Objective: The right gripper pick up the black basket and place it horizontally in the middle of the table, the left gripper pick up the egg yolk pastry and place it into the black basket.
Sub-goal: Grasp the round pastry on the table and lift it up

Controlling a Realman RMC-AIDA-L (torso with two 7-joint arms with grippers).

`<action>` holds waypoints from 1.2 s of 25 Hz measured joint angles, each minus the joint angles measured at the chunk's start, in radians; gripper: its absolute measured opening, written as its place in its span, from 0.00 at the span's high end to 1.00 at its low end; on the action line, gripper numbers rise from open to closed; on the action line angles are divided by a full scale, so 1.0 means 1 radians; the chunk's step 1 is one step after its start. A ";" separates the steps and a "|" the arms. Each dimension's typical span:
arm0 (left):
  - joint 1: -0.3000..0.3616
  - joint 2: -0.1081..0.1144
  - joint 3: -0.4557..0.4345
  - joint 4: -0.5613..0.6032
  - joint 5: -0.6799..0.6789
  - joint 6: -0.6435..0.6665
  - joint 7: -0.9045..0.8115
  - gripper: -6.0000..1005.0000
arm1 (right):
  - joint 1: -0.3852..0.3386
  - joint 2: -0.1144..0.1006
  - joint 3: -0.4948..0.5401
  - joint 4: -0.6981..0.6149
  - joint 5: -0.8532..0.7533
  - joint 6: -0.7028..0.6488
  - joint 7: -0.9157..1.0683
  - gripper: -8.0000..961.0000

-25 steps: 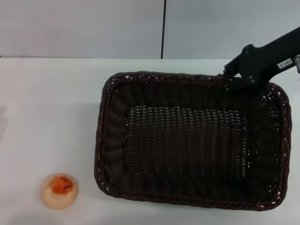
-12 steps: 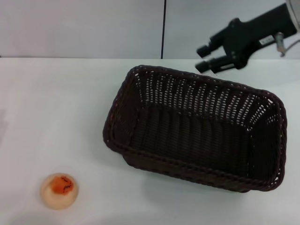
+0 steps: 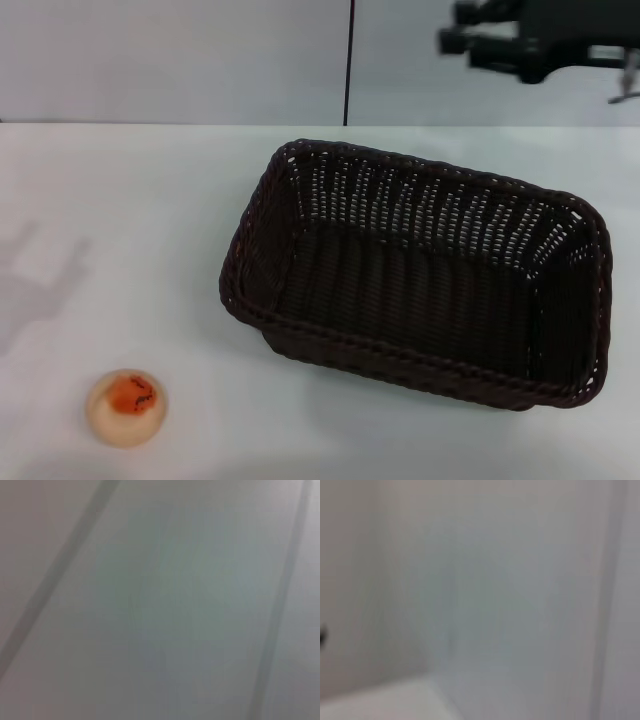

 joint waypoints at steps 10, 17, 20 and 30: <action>0.017 0.046 0.277 0.148 0.188 -0.068 -0.051 0.19 | -0.246 0.026 0.201 0.173 0.405 -0.090 -0.164 0.58; 0.013 0.043 0.280 0.161 0.366 -0.123 -0.050 0.19 | -0.297 0.023 0.376 0.331 0.587 -0.171 -0.227 0.58; -0.002 0.038 0.282 0.161 0.421 -0.142 -0.057 0.19 | -0.300 0.023 0.422 0.358 0.597 -0.177 -0.245 0.58; -0.012 0.026 0.286 0.162 0.507 -0.185 -0.058 0.24 | -0.303 0.021 0.485 0.473 0.599 -0.149 -0.363 0.58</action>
